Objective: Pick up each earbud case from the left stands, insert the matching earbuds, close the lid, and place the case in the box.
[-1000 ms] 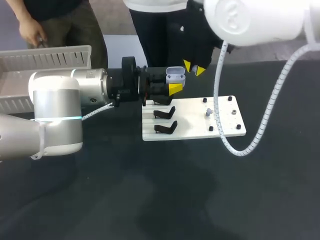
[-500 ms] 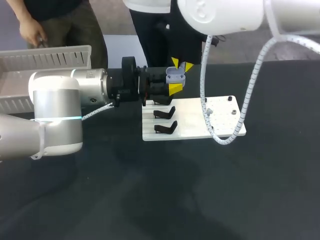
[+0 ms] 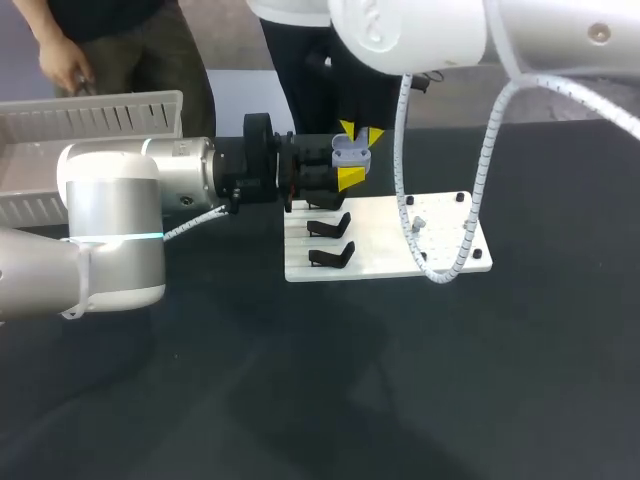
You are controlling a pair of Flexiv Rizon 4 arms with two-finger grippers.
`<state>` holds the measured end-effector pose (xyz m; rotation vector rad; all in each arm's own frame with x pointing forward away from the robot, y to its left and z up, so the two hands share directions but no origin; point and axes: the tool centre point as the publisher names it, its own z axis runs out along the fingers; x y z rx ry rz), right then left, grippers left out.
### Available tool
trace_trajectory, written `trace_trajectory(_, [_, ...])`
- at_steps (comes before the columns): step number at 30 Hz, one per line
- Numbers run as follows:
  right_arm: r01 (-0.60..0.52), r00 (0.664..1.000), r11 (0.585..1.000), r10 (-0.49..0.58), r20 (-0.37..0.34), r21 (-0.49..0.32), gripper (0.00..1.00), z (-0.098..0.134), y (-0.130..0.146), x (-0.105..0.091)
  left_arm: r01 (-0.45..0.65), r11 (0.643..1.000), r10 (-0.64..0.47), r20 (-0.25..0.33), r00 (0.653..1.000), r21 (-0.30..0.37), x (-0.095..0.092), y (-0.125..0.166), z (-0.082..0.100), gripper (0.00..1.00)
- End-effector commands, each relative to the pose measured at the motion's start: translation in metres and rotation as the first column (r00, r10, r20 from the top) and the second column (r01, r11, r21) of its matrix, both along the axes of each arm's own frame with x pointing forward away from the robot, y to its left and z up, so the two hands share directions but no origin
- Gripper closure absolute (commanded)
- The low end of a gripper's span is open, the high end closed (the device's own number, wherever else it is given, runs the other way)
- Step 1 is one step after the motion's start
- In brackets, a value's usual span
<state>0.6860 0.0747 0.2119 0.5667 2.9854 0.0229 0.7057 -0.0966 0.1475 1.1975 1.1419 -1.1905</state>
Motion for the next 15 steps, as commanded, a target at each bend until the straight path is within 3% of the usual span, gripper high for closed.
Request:
trace_trajectory(1, [-0.004,1.000,1.000,0.003,-0.014,-0.013,1.00,-0.0003,0.0048,0.0047,-0.002,1.000,0.002,0.002,1.000,-0.002,0.0001,-0.0003,-0.0004,1.00])
trace_trajectory(15, [-0.011,1.000,0.999,0.011,-0.017,-0.037,1.00,-0.0072,0.0057,0.0053,-0.002,1.000,0.002,0.002,1.000,-0.002,0.0001,-0.0003,-0.0004,1.00])
